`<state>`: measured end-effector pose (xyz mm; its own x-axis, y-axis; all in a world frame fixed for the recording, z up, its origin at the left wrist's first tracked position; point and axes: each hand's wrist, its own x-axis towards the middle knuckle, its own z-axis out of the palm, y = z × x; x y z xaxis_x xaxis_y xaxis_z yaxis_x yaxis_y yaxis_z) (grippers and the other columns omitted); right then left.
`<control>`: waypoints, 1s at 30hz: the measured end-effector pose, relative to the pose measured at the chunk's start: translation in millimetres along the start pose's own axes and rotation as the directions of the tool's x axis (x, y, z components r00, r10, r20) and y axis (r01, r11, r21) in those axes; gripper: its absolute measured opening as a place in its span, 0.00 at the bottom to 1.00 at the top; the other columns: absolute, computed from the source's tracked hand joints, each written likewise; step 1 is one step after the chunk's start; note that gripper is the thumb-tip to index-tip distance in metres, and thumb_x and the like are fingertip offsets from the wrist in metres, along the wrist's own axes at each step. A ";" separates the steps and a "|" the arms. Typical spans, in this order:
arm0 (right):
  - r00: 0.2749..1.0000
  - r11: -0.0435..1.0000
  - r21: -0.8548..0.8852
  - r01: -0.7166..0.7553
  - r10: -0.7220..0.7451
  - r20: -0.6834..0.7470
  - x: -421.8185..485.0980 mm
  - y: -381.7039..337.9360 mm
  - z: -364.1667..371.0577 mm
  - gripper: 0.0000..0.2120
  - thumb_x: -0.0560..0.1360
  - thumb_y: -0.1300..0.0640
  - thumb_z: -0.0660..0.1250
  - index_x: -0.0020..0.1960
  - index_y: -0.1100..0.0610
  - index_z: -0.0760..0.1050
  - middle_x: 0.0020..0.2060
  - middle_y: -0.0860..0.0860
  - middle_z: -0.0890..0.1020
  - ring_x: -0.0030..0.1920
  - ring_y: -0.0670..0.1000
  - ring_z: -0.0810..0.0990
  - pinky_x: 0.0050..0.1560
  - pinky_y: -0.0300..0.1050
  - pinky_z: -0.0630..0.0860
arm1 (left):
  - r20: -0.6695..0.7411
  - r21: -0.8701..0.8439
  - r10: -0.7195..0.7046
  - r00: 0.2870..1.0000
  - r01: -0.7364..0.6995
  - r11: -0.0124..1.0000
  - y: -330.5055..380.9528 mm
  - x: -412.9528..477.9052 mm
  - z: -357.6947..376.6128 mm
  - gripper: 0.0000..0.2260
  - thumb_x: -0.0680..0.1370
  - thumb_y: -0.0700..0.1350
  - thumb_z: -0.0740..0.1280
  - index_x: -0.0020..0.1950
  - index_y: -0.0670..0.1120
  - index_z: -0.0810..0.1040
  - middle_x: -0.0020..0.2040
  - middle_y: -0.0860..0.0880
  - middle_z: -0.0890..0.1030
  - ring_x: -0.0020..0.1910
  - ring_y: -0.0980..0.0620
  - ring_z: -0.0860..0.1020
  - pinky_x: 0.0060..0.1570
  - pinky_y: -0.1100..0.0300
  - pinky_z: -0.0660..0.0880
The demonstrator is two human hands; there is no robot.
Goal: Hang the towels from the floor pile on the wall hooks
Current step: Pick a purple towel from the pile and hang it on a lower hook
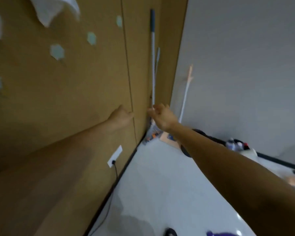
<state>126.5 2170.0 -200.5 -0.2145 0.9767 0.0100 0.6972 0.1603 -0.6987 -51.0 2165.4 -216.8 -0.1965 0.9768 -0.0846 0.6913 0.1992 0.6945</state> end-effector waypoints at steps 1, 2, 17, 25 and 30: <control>0.999 0.998 -0.038 -0.052 0.052 -0.002 -17.5 28.1 -4.2 0.17 0.80 0.44 0.59 0.58 0.56 0.75 0.59 0.60 0.77 0.64 0.61 0.71 0.63 0.52 0.69 | 0.072 0.037 0.042 0.997 -0.045 0.998 11.8 -8.9 19.1 0.13 0.77 0.47 0.64 0.51 0.37 0.77 0.47 0.37 0.81 0.46 0.39 0.80 0.46 0.51 0.77; 0.994 0.991 -0.081 -0.111 0.112 0.010 -43.3 56.5 -7.9 0.14 0.79 0.44 0.60 0.56 0.53 0.75 0.58 0.59 0.77 0.63 0.61 0.72 0.63 0.53 0.70 | 0.120 0.041 0.101 0.988 -0.106 0.993 20.4 -18.4 40.5 0.10 0.76 0.46 0.64 0.44 0.39 0.77 0.41 0.39 0.81 0.41 0.41 0.79 0.40 0.54 0.75; 0.646 0.647 -0.048 -0.761 0.762 0.045 -395.3 387.8 -43.8 0.20 0.75 0.48 0.66 0.66 0.52 0.74 0.61 0.57 0.75 0.59 0.57 0.76 0.60 0.47 0.73 | 0.784 0.320 -0.085 0.615 -0.282 0.904 57.6 -245.0 408.1 0.24 0.77 0.52 0.63 0.72 0.45 0.65 0.70 0.44 0.69 0.66 0.44 0.71 0.59 0.56 0.68; 0.483 0.496 -0.050 -0.867 0.861 0.158 -504.6 552.8 44.5 0.16 0.77 0.50 0.63 0.61 0.57 0.75 0.53 0.56 0.80 0.53 0.58 0.79 0.54 0.52 0.77 | 0.835 0.402 -0.211 0.508 -0.300 0.865 -28.2 -340.9 591.1 0.23 0.78 0.53 0.63 0.70 0.44 0.67 0.68 0.43 0.72 0.63 0.44 0.73 0.56 0.57 0.67; 0.381 0.397 -0.074 -0.915 0.909 0.166 -528.1 657.7 144.5 0.18 0.77 0.49 0.62 0.64 0.55 0.72 0.59 0.58 0.75 0.58 0.60 0.76 0.57 0.52 0.75 | 0.808 0.452 -0.247 0.534 -0.294 0.842 -121.6 -354.8 695.6 0.21 0.79 0.52 0.62 0.68 0.44 0.69 0.66 0.44 0.73 0.63 0.44 0.73 0.58 0.56 0.69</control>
<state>599.5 1739.0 -768.8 0.4383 0.4946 -0.7505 0.5240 -0.8190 -0.2338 418.3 1848.9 -768.2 0.2860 0.5358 -0.7944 0.9543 -0.0839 0.2870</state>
